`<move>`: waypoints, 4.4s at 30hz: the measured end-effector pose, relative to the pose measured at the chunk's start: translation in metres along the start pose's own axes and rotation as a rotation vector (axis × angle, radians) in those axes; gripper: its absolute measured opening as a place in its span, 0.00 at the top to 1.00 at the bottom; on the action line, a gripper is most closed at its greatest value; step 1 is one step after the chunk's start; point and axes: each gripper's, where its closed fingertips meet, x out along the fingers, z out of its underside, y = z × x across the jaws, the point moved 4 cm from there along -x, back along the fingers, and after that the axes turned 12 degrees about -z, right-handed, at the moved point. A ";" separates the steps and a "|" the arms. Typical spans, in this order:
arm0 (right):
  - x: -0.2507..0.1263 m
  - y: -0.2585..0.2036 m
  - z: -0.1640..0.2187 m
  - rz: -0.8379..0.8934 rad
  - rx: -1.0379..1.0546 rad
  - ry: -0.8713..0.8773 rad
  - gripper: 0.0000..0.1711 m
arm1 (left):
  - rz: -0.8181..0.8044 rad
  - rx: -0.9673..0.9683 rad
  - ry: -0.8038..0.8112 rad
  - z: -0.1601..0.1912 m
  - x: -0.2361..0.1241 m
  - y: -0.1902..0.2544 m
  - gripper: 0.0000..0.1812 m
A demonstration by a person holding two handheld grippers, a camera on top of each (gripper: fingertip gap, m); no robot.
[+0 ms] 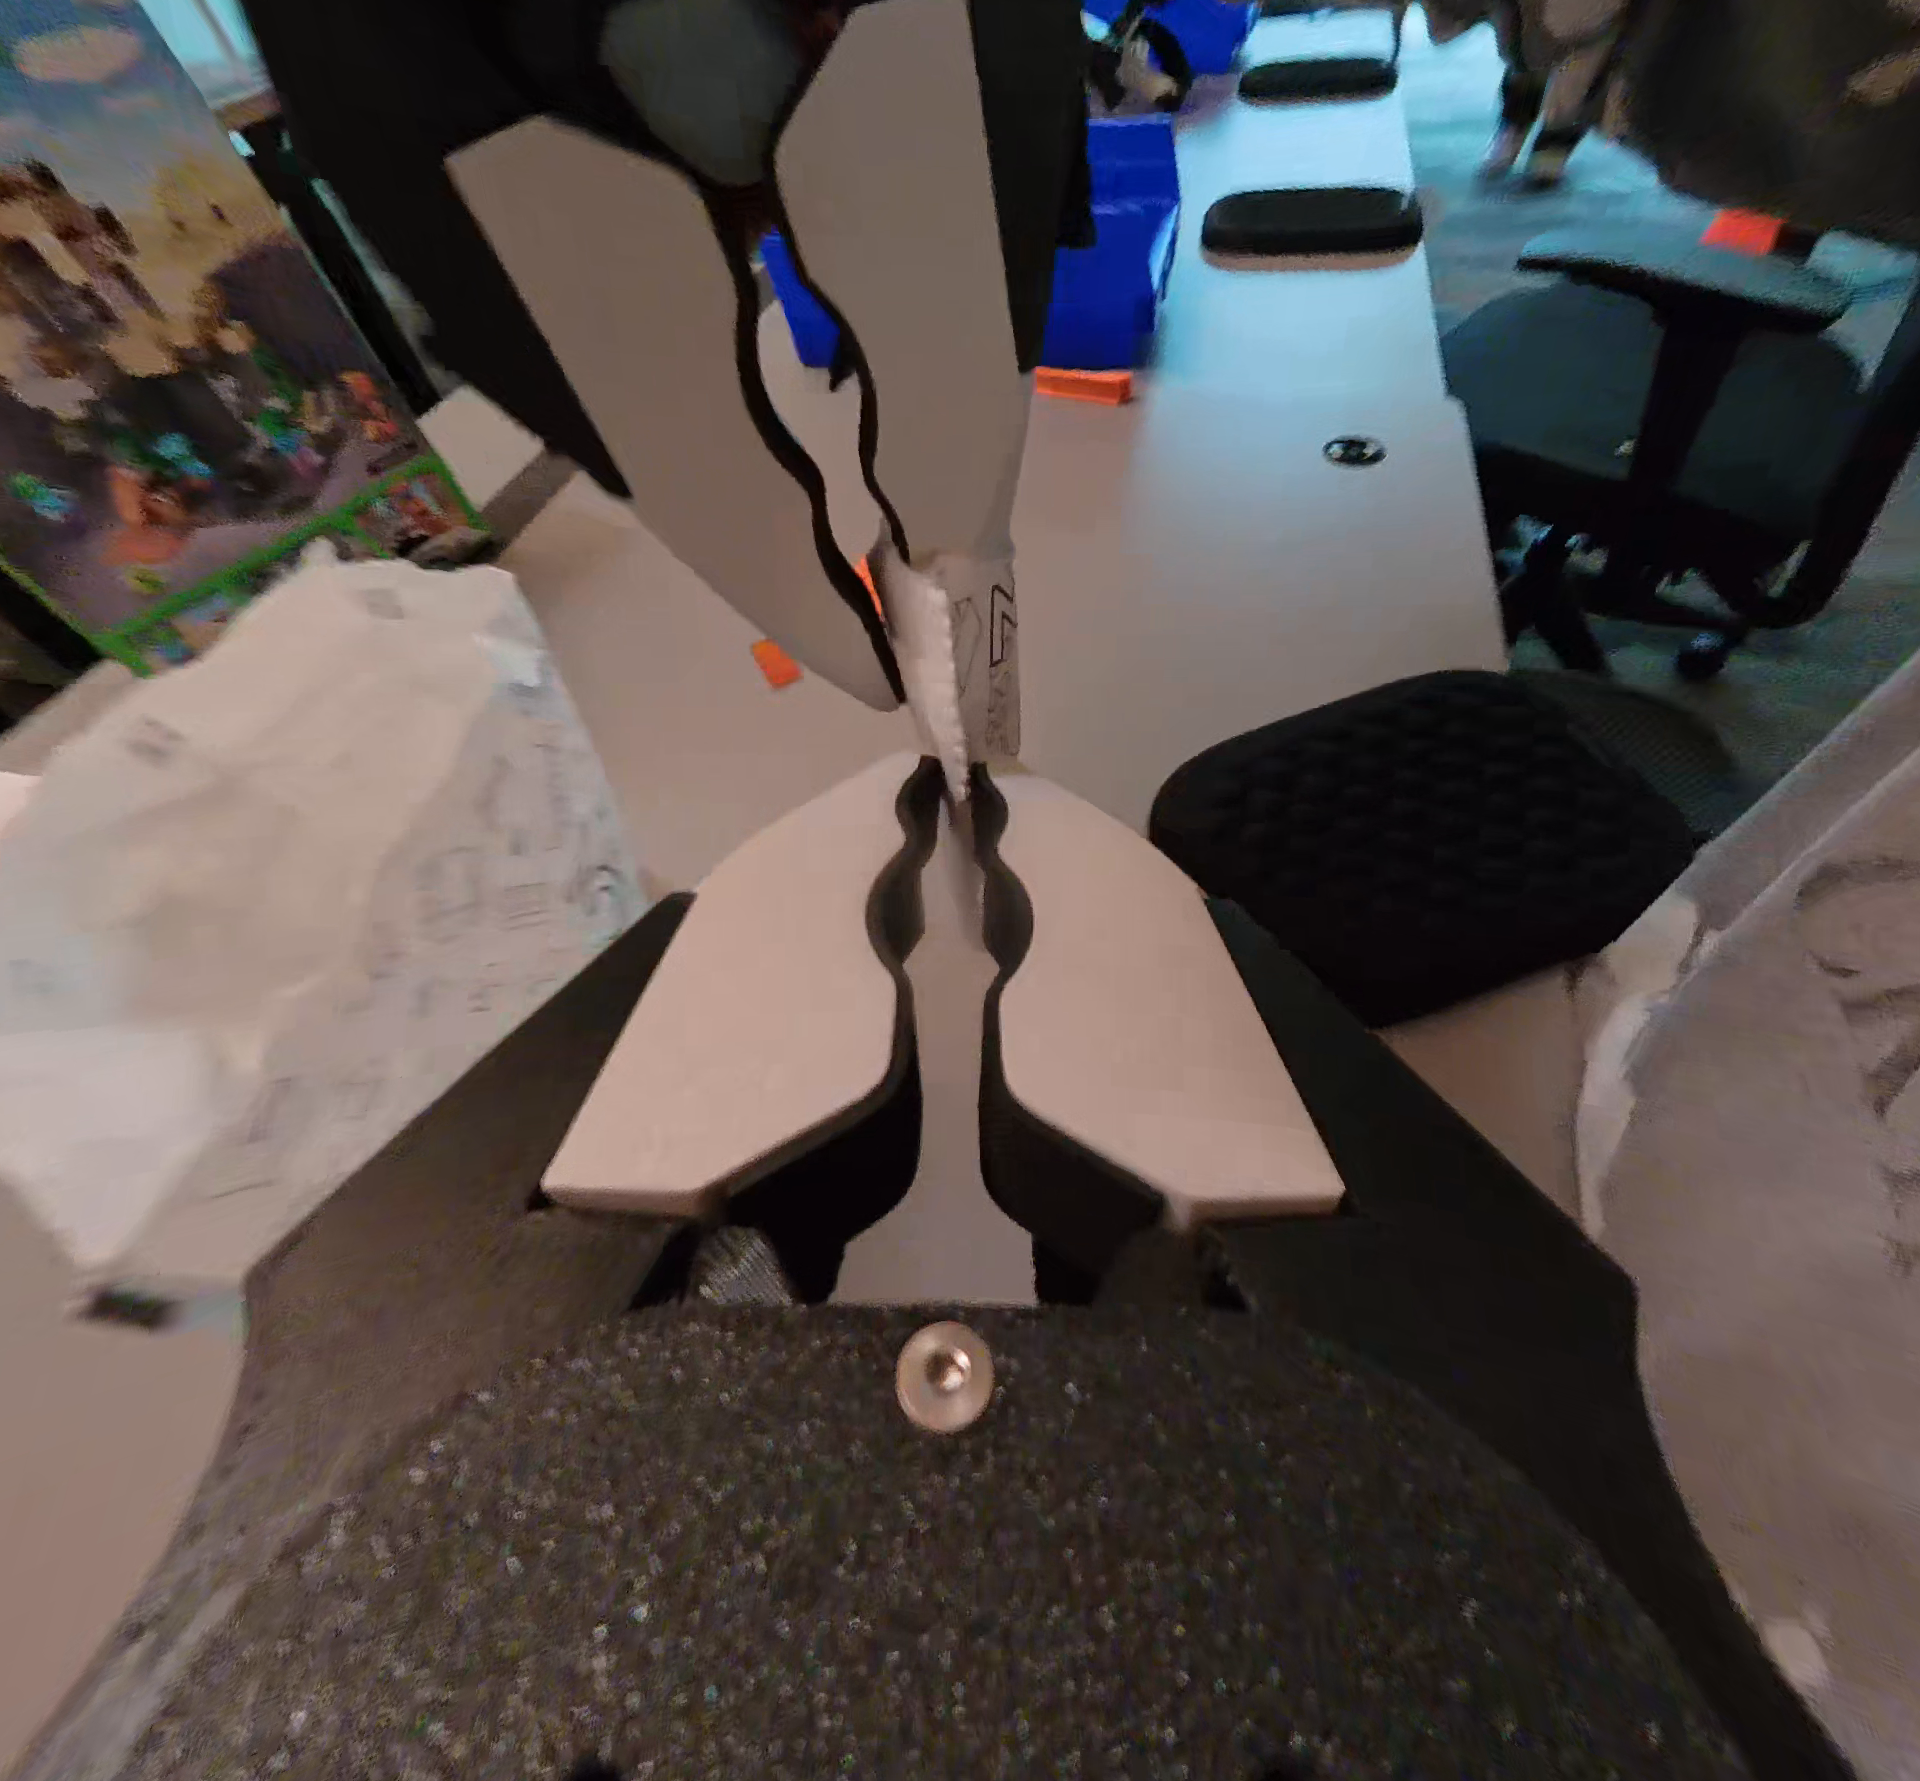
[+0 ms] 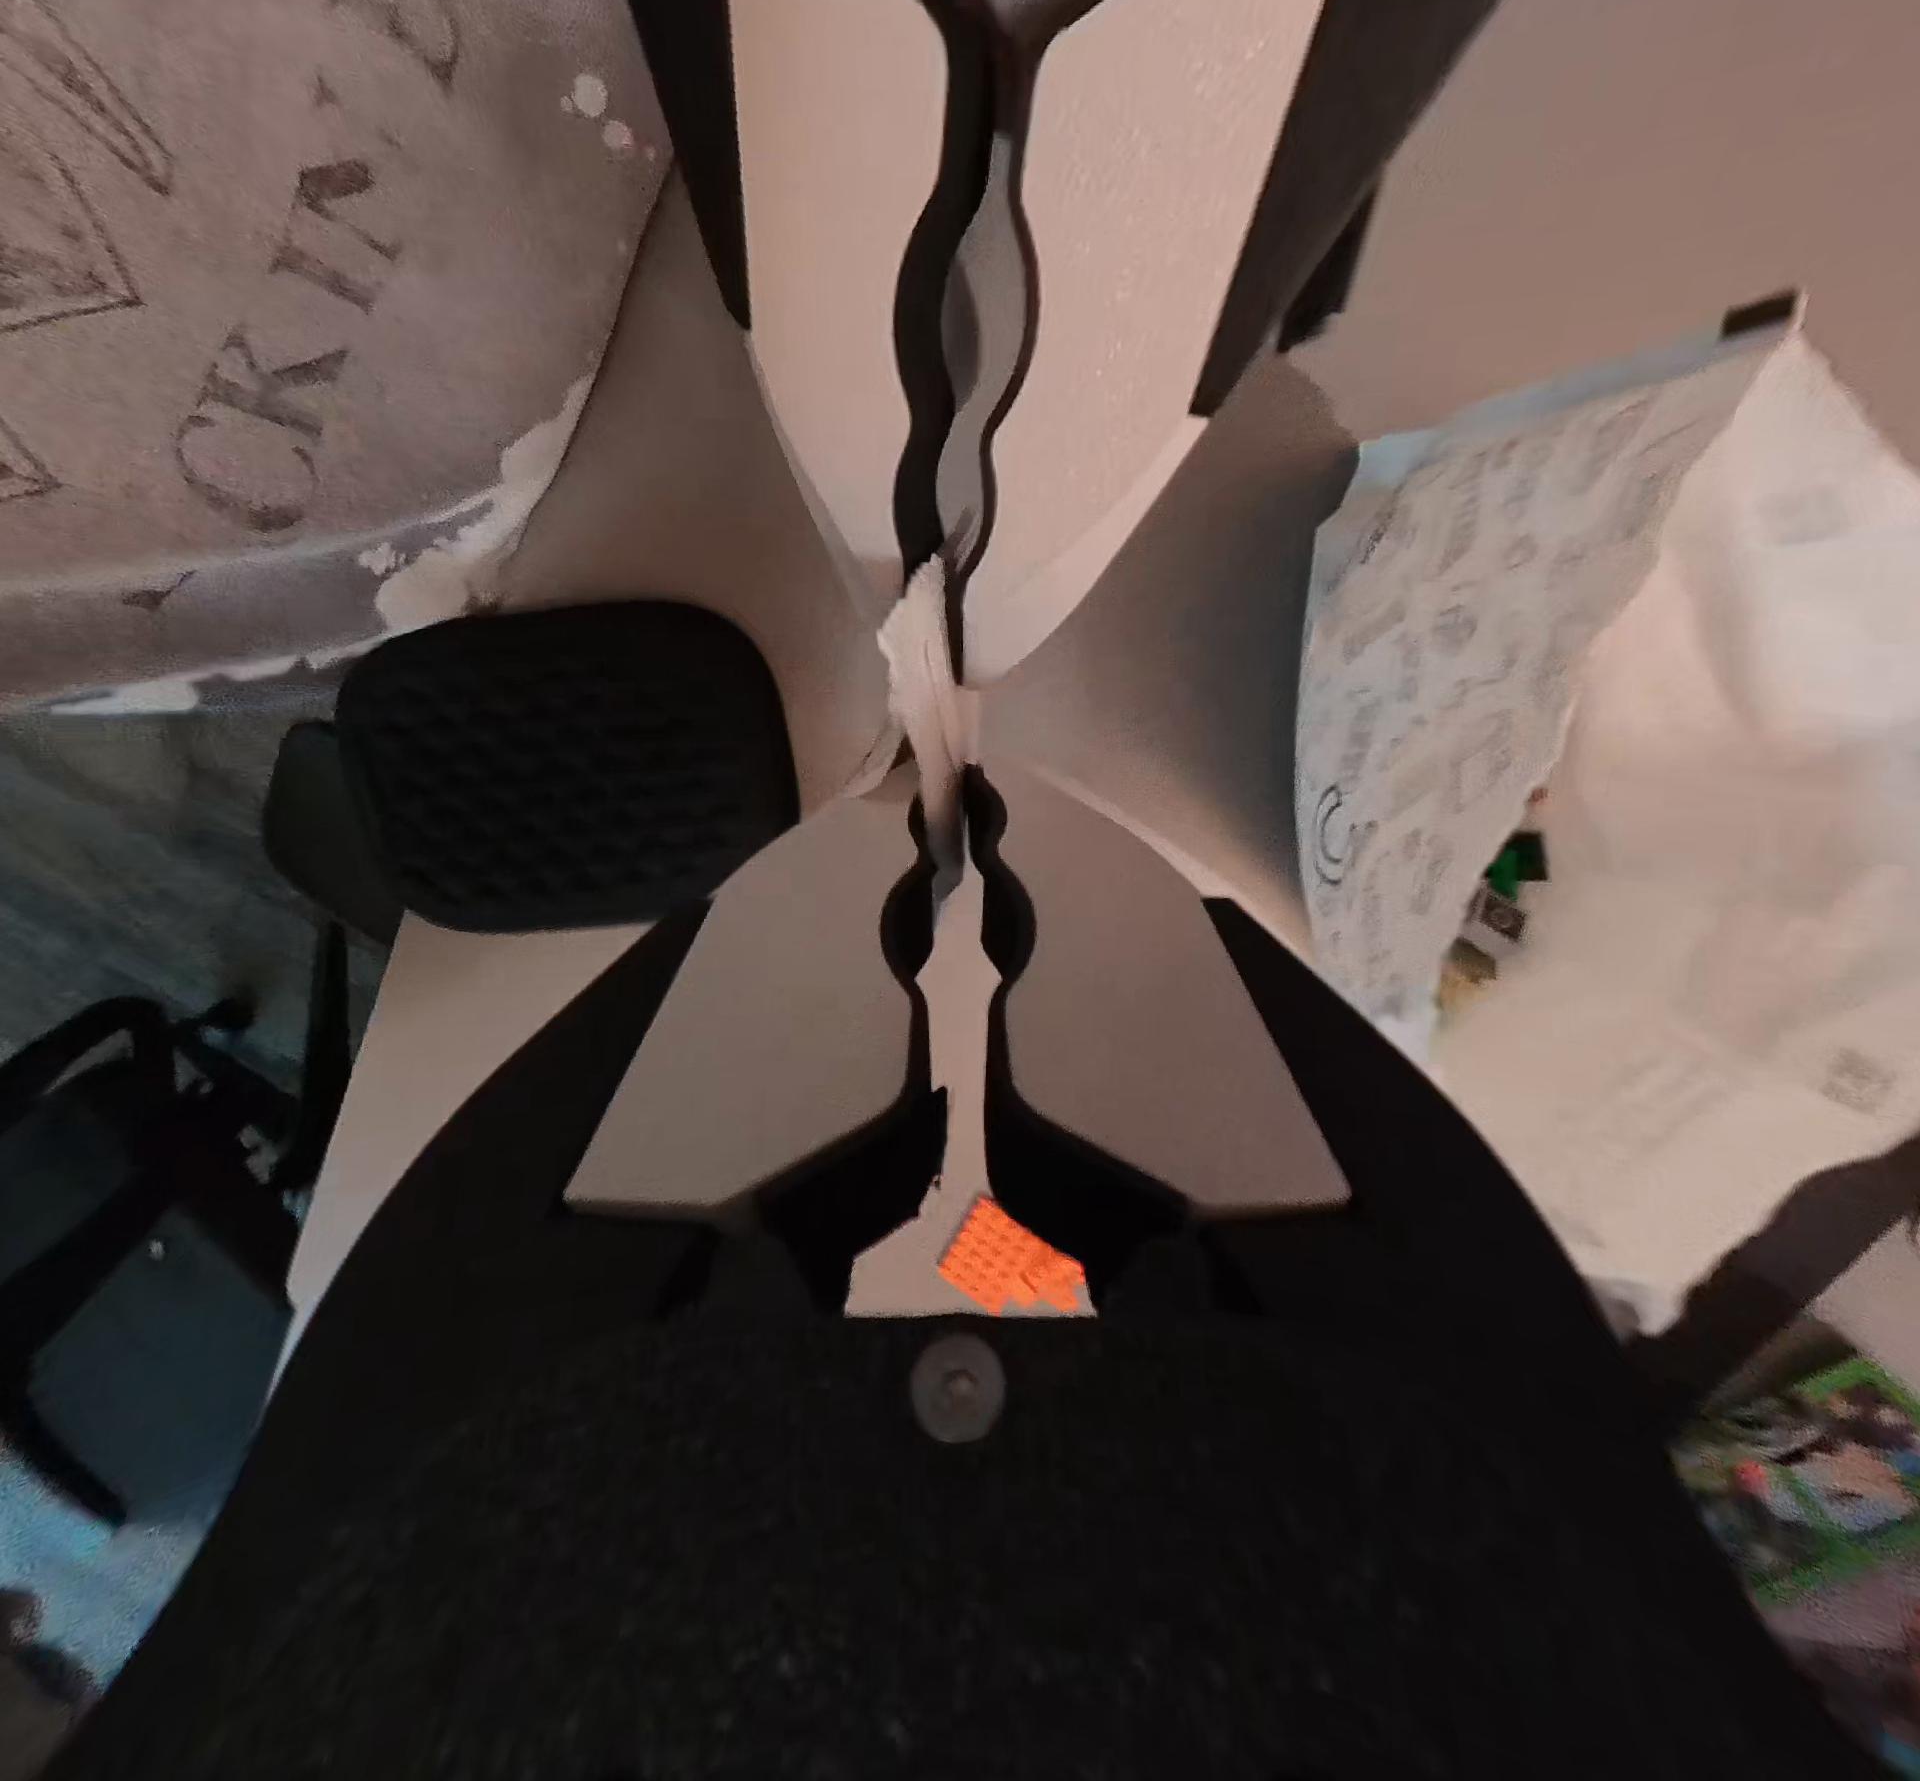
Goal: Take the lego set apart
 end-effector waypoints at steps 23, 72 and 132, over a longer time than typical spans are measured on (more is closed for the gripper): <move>0.071 0.013 0.307 0.577 0.685 0.423 0.78 | -0.024 -0.311 0.021 0.063 0.061 0.008 0.97; 0.065 -0.010 0.099 0.476 0.091 0.203 0.82 | 0.171 -0.333 -0.110 0.092 0.059 0.018 0.97; -0.075 0.111 0.037 0.535 0.081 0.167 0.87 | 0.198 -0.250 -0.079 0.092 0.052 0.026 0.97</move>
